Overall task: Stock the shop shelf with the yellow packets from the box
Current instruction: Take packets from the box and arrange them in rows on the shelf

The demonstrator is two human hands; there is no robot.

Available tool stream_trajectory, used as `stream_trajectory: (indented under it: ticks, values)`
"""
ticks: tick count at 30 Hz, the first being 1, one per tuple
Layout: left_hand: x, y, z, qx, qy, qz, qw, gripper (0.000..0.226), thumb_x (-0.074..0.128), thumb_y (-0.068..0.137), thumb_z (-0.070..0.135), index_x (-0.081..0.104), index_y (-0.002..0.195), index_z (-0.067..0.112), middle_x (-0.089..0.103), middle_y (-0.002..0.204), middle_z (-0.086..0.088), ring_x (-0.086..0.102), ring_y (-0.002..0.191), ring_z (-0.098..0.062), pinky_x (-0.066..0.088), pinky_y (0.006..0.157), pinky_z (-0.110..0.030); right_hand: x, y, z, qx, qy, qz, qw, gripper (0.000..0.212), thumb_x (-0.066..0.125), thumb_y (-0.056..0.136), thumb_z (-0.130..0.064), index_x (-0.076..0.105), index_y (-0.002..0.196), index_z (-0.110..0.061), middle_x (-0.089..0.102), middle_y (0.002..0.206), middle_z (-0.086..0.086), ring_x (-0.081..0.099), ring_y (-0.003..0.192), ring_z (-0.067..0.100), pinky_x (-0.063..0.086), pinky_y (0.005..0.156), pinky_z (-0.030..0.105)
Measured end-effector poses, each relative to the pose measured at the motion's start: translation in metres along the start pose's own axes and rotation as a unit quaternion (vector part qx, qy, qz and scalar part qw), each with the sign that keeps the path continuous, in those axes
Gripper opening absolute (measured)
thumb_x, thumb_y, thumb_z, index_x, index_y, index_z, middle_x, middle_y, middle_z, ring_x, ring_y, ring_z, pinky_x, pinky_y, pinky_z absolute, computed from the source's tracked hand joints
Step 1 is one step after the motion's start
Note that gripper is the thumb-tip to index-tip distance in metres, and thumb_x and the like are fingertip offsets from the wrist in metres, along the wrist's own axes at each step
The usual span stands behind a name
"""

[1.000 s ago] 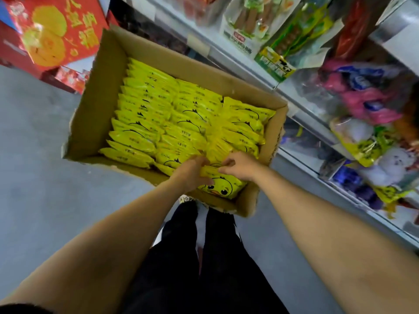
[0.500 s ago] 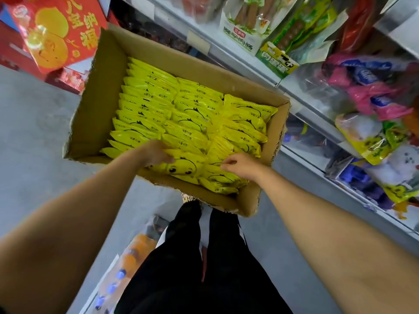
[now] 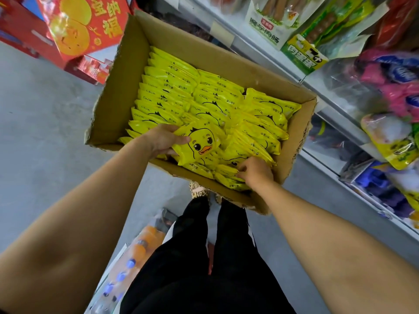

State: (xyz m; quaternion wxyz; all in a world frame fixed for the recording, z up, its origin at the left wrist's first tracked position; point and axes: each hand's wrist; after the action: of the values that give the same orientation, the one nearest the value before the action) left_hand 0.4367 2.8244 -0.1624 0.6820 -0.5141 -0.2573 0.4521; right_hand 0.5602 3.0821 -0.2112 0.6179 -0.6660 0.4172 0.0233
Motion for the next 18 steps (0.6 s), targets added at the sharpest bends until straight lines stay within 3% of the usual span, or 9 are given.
stream_trajectory:
  ticks: [4, 7, 8, 9, 10, 11, 12, 15, 18]
  values:
    - [-0.001, -0.014, 0.004, 0.014, -0.055, -0.032, 0.998, 0.074, 0.072, 0.085, 0.014, 0.034, 0.149, 0.013, 0.05, 0.141, 0.0, 0.061, 0.111, -0.014, 0.055, 0.06, -0.019, -0.009, -0.009, -0.001, -0.016, 0.09, 0.005, 0.996, 0.018, 0.072, 0.089, -0.031, 0.074, 0.095, -0.014, 0.069, 0.099, 0.004, 0.061, 0.095, 0.023, 0.045, 0.075, 0.03]
    - [-0.001, -0.032, 0.01, 0.029, -0.1, -0.049, 0.993, 0.075, 0.067, 0.088, 0.009, 0.027, 0.152, 0.016, 0.034, 0.154, 0.001, 0.038, 0.138, -0.015, 0.049, 0.083, -0.03, -0.031, -0.021, -0.001, -0.026, 0.202, -0.027, 0.979, 0.015, 0.066, 0.094, -0.029, 0.064, 0.101, -0.016, 0.059, 0.088, -0.001, 0.054, 0.085, 0.016, 0.04, 0.066, 0.026]
    - [0.001, -0.041, 0.014, 0.035, -0.105, -0.063, 0.992, 0.071, 0.064, 0.09, 0.007, 0.027, 0.15, 0.018, 0.042, 0.151, 0.001, 0.04, 0.137, -0.01, 0.048, 0.088, -0.03, -0.04, -0.025, -0.001, -0.022, 0.239, -0.031, 0.97, 0.018, 0.064, 0.095, -0.028, 0.063, 0.107, -0.015, 0.059, 0.091, -0.001, 0.055, 0.086, 0.015, 0.04, 0.068, 0.025]
    - [0.004, -0.052, 0.02, 0.042, -0.111, -0.082, 0.99, 0.061, 0.058, 0.093, 0.004, 0.031, 0.145, 0.021, 0.062, 0.132, 0.004, 0.055, 0.121, -0.001, 0.052, 0.083, -0.024, -0.048, -0.03, -0.002, -0.017, 0.277, -0.025, 0.961, 0.024, 0.064, 0.096, -0.029, 0.062, 0.114, -0.014, 0.061, 0.1, 0.001, 0.057, 0.093, 0.016, 0.043, 0.075, 0.025]
    - [0.007, -0.062, 0.024, 0.048, -0.114, -0.099, 0.987, 0.049, 0.052, 0.096, 0.0, 0.036, 0.135, 0.024, 0.075, 0.099, 0.008, 0.067, 0.091, 0.005, 0.055, 0.064, -0.016, -0.055, -0.033, -0.002, -0.004, 0.307, -0.01, 0.952, 0.031, 0.064, 0.095, -0.031, 0.061, 0.121, -0.014, 0.062, 0.111, 0.002, 0.058, 0.104, 0.019, 0.046, 0.086, 0.029]
    - [0.011, -0.075, 0.03, 0.053, -0.118, -0.114, 0.985, 0.039, 0.047, 0.097, -0.002, 0.043, 0.122, 0.028, 0.074, 0.073, 0.012, 0.068, 0.066, 0.005, 0.051, 0.045, -0.015, -0.061, -0.039, -0.002, 0.005, 0.342, 0.009, 0.94, 0.036, 0.064, 0.095, -0.033, 0.06, 0.126, -0.015, 0.06, 0.118, 0.0, 0.056, 0.111, 0.02, 0.046, 0.096, 0.034]
    - [0.014, -0.089, 0.037, 0.06, -0.122, -0.123, 0.983, 0.037, 0.046, 0.098, -0.002, 0.045, 0.106, 0.034, 0.072, 0.069, 0.013, 0.067, 0.057, 0.001, 0.047, 0.037, -0.017, -0.069, -0.046, -0.005, 0.008, 0.377, 0.02, 0.926, 0.038, 0.063, 0.095, -0.035, 0.059, 0.127, -0.015, 0.059, 0.122, -0.001, 0.055, 0.116, 0.019, 0.045, 0.104, 0.038]
    - [0.013, -0.097, 0.051, 0.072, -0.145, -0.145, 0.976, 0.033, 0.055, 0.091, 0.009, 0.05, 0.113, 0.032, 0.066, 0.102, 0.015, 0.068, 0.08, -0.013, 0.054, 0.059, -0.024, -0.086, -0.063, -0.006, 0.005, 0.45, 0.05, 0.892, 0.028, 0.065, 0.09, -0.047, 0.068, 0.107, -0.025, 0.065, 0.128, 0.002, 0.058, 0.121, 0.022, 0.043, 0.109, 0.048]
    - [0.024, -0.118, 0.074, 0.098, -0.128, -0.155, 0.975, 0.05, 0.064, 0.08, 0.02, 0.058, 0.13, 0.021, 0.071, 0.105, 0.005, 0.068, 0.087, -0.019, 0.052, 0.082, -0.033, -0.104, -0.085, -0.001, 0.011, 0.521, 0.076, 0.85, 0.071, 0.077, 0.055, -0.076, 0.07, 0.108, -0.029, 0.067, 0.127, 0.002, 0.061, 0.119, 0.024, 0.047, 0.105, 0.051]
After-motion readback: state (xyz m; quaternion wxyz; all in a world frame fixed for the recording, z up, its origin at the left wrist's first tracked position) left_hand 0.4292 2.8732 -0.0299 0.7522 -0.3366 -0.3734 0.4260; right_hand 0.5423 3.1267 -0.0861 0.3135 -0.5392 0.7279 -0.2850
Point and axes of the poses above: each hand's wrist, its own y-axis towards the middle knuckle, its own x-axis out of the palm, z = x × y
